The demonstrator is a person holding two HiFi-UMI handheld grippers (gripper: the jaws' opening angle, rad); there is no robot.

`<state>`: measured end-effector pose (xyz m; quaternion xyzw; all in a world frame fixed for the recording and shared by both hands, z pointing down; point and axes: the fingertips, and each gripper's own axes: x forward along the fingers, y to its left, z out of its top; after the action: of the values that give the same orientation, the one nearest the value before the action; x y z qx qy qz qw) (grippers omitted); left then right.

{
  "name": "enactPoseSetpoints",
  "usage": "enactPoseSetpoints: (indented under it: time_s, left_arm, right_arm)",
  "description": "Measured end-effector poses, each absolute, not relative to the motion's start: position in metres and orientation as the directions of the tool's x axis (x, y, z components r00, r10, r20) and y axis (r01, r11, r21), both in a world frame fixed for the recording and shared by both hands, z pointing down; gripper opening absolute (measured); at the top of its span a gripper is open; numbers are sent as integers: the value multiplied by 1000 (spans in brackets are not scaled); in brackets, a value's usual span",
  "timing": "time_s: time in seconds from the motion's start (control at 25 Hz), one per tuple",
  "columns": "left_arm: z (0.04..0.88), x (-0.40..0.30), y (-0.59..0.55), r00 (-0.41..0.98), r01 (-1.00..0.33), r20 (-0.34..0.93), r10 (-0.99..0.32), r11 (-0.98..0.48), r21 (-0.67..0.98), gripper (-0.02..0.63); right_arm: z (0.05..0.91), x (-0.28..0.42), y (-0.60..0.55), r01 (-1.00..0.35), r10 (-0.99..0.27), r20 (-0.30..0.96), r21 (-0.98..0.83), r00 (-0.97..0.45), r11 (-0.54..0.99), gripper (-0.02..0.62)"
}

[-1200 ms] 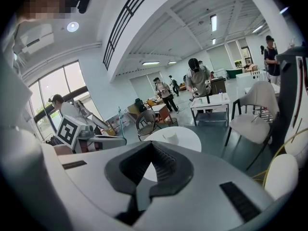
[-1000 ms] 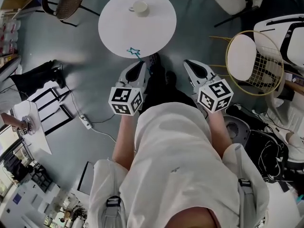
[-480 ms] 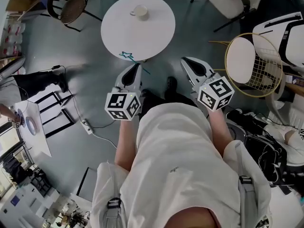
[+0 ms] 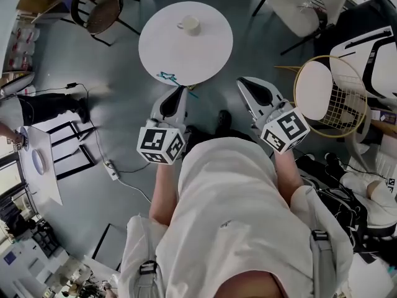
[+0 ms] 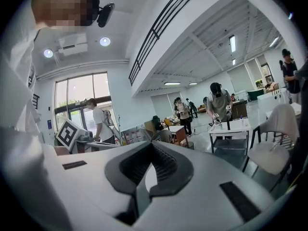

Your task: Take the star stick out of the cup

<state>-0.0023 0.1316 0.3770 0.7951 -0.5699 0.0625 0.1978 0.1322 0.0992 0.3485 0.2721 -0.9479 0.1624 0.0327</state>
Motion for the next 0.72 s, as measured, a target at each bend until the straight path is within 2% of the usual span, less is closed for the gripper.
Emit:
enactPoseSetpoints:
  time_s: [0.72]
  left_arm:
    - [378, -3, 144, 358, -927, 332, -873, -288, 241, 25]
  right_arm:
    - [353, 130, 116, -539, -505, 187, -276, -843, 796, 6]
